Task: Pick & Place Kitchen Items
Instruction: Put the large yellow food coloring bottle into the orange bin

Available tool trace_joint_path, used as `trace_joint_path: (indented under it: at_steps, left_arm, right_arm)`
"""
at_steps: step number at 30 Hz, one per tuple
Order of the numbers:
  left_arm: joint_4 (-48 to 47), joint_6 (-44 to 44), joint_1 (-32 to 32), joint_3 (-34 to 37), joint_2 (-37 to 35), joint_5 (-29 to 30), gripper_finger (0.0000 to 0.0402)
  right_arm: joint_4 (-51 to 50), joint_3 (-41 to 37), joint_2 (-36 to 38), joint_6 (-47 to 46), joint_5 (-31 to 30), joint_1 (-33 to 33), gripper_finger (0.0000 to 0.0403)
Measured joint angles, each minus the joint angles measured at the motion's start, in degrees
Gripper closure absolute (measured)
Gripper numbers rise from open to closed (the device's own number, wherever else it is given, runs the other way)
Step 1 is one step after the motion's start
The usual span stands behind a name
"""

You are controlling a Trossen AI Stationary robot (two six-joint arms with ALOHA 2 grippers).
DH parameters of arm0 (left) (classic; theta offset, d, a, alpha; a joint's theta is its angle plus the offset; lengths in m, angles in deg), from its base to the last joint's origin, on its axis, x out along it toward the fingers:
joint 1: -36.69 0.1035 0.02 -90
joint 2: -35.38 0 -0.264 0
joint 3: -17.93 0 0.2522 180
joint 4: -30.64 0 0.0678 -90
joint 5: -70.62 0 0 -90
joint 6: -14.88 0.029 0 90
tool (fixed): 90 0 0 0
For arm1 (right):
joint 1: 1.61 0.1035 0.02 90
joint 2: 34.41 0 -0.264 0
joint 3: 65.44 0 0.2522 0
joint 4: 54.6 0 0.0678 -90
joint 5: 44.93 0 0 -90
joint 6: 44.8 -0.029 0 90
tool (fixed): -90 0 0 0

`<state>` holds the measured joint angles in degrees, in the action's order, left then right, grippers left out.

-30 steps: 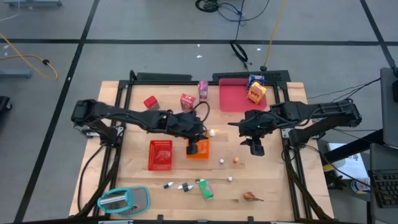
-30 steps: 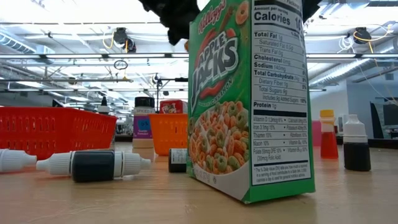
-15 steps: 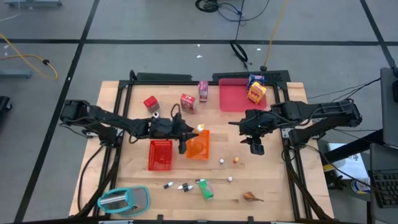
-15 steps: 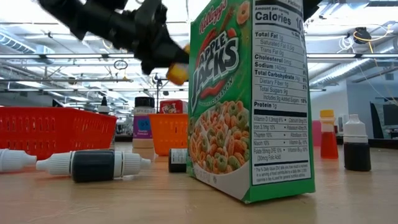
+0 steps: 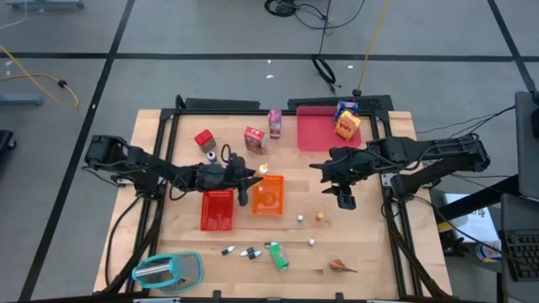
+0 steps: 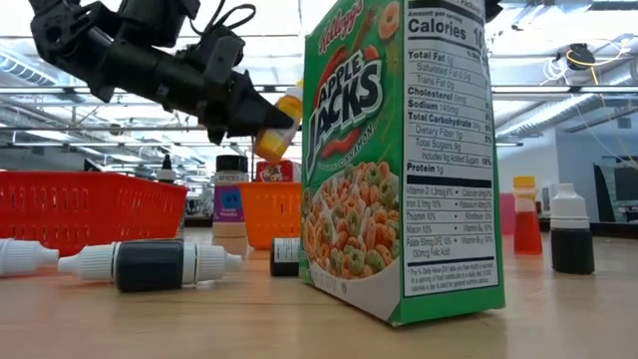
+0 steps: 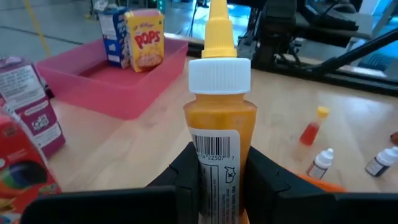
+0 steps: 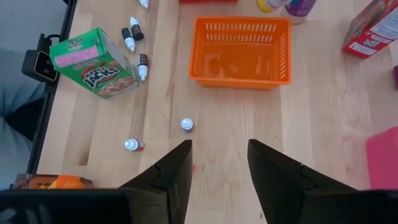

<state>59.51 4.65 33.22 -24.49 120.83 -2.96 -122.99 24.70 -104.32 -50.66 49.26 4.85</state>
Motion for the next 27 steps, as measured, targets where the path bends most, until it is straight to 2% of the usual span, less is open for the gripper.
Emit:
trace_joint_path:
  at_steps: [3,6,11,18,23,27]
  left_arm:
    - [0.9,-0.9,0.3,0.1,2.6,0.1,0.0327]
    - [7.3,-0.5,0.3,-0.1,6.1,-0.7,0.0326]
    - [15.1,5.8,0.3,-0.1,11.0,-1.4,0.0326]
    - [14.9,5.6,0.5,-4.0,14.3,-4.5,0.0325]
    - [15.1,6.4,0.7,-7.1,18.7,-4.4,0.0325]
    - [14.5,7.7,0.7,-7.4,18.2,-4.4,0.0325]
  right_arm:
    - [0.0,0.0,0.0,0.1,-0.1,0.0,0.0257]
    - [0.0,0.0,0.0,0.1,-0.2,0.0,0.0257]
    - [0.0,0.0,0.0,0.1,-2.7,0.0,0.0257]
    - [0.0,0.0,0.0,0.4,-2.7,0.0,0.0257]
    - [0.3,0.0,0.0,0.6,-2.7,0.0,0.0257]
    - [-0.2,0.0,0.0,0.6,-2.7,0.0,0.0257]
